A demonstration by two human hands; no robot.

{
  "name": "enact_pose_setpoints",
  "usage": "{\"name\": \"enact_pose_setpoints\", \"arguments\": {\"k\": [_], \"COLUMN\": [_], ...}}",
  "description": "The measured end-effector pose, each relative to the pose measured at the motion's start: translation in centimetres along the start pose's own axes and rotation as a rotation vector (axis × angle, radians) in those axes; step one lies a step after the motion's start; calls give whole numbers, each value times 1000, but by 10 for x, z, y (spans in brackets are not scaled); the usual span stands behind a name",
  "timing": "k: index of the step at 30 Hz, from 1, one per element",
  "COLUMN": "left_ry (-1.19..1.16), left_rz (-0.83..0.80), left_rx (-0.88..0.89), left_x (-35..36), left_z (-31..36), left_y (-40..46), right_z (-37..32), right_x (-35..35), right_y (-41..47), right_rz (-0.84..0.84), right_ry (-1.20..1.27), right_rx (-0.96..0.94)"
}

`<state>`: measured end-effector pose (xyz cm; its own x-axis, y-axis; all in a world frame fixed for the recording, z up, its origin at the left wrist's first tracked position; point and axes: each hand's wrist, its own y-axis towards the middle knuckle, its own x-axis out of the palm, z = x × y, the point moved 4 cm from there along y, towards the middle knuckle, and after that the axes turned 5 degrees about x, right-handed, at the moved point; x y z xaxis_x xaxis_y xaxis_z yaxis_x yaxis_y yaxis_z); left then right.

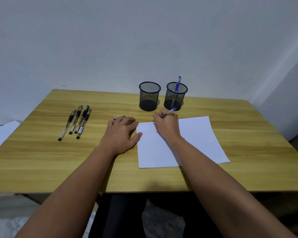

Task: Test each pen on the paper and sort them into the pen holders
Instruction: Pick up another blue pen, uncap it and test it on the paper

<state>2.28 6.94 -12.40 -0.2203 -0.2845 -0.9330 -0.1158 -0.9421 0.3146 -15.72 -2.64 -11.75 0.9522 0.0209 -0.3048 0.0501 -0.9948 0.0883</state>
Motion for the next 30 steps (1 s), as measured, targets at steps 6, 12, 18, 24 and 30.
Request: {"name": "enact_pose_setpoints", "arguments": {"k": [6, 12, 18, 24, 30], "left_ry": [8, -13, -55, 119, 82], "left_rz": [-22, -53, -2, 45, -17], "left_rx": [-10, -27, -23, -250, -280], "left_x": [-2, -6, -17, -43, -40], "left_z": [0, 3, -1, -32, -50], "left_y": [1, 0, 4, 14, 15], "right_z": [-5, -35, -48, -37, -31], "right_x": [-10, -22, -51, -59, -56], "right_y": [1, 1, -3, -4, -6], "right_rz": [49, -5, 1, -31, -131], "right_ry": [169, 360, 333, 386, 337], "right_rx": [171, 139, 161, 215, 183]}}
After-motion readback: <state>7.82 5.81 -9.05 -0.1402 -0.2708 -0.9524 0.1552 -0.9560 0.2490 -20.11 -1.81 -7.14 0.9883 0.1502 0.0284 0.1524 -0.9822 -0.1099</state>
